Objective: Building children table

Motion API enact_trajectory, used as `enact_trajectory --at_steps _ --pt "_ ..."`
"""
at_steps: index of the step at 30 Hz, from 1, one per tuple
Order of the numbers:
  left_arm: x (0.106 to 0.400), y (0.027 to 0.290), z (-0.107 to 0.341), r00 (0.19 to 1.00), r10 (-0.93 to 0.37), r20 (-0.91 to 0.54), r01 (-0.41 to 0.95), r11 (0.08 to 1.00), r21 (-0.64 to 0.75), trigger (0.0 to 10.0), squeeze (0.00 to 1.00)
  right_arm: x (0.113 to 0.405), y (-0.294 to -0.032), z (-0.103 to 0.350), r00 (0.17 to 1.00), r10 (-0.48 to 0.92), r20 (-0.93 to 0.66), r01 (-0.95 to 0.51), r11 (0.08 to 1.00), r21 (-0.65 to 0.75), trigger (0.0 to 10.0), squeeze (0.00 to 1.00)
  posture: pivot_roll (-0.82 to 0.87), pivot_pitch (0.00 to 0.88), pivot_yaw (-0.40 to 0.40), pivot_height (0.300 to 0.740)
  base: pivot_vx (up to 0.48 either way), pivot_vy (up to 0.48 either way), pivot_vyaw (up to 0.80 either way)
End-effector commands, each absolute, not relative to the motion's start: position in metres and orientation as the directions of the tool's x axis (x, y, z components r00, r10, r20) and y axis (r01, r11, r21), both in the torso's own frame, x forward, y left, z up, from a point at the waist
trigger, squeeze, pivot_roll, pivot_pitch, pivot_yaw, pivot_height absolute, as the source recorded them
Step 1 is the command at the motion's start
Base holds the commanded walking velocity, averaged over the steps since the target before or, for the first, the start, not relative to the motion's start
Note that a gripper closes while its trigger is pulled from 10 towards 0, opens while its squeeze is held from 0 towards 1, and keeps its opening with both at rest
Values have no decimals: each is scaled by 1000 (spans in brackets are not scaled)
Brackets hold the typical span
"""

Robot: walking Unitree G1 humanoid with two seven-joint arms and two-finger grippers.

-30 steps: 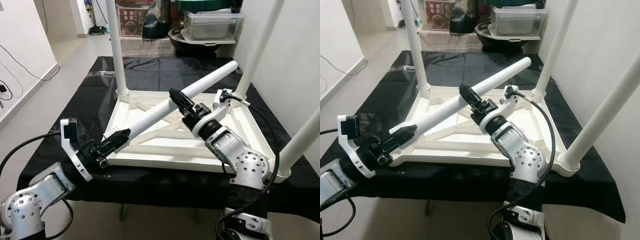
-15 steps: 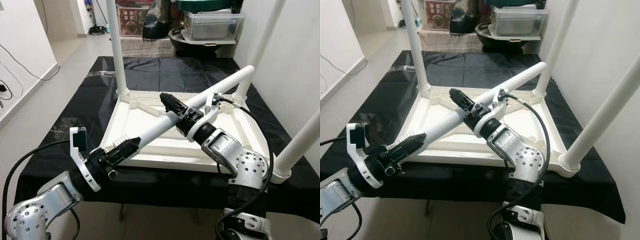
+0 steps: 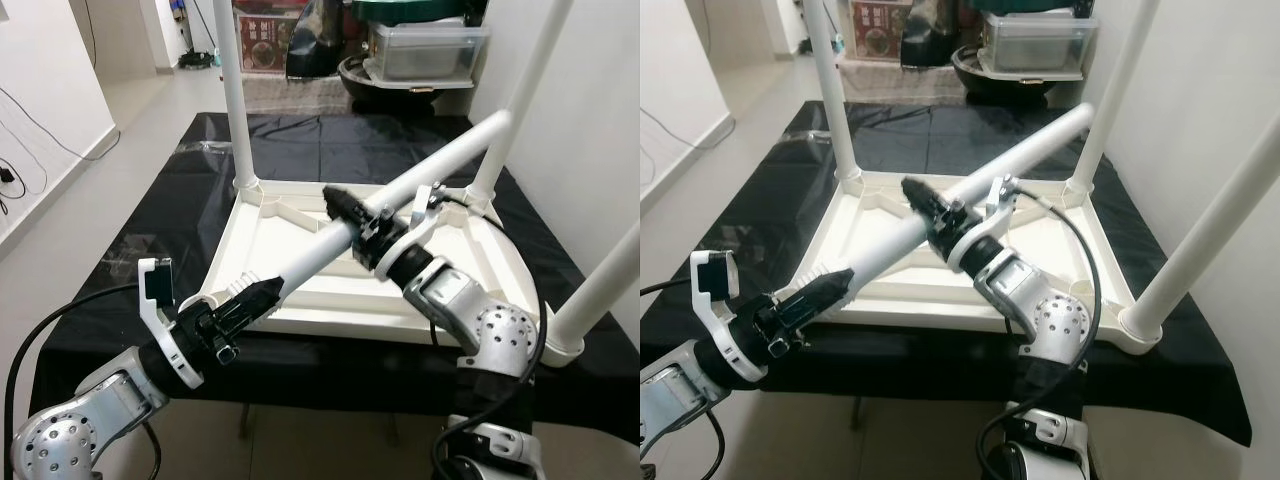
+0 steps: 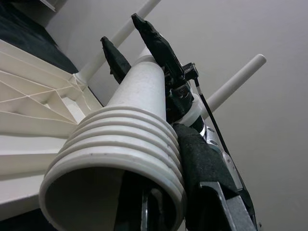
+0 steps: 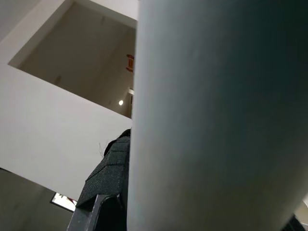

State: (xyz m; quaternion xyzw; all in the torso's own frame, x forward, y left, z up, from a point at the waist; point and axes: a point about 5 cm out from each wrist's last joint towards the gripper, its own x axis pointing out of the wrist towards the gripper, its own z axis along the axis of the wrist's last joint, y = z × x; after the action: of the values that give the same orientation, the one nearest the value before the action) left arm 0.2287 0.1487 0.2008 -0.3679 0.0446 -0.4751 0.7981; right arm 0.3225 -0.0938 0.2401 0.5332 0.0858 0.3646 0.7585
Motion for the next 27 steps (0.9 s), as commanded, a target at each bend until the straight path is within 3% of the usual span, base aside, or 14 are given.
enact_trajectory --at_steps 1,11,12,21,22,23,27 --pt "227 146 201 524 -813 254 729 274 -627 10000 0 317 -75 234 691 681 244 -441 129 888 0 0 84 66 -39 740 0 0 0" --pt "229 149 192 552 -811 197 681 301 -668 10000 0 320 -76 236 700 669 248 -430 119 895 0 0 85 66 -39 740 0 0 0" --pt "230 150 188 566 -802 189 654 298 -695 10000 1000 321 -77 237 704 664 251 -428 115 896 0 0 85 65 -40 740 0 0 0" --pt "232 164 174 634 -760 141 584 352 -731 10000 1000 330 -87 251 725 623 294 -443 96 891 0 0 87 63 -39 740 0 0 0" --pt "230 165 168 639 -761 111 566 368 -737 10000 165 333 -91 256 735 603 309 -451 95 887 0 0 88 61 -39 740 0 0 0" --pt "227 167 163 644 -760 91 552 379 -742 10000 0 337 -95 262 745 583 324 -460 97 883 0 0 88 61 -38 740 0 0 0" --pt "218 164 156 636 -769 67 536 378 -755 10000 0 347 -110 275 775 520 360 -480 113 870 0 0 91 59 -42 740 0 0 0"
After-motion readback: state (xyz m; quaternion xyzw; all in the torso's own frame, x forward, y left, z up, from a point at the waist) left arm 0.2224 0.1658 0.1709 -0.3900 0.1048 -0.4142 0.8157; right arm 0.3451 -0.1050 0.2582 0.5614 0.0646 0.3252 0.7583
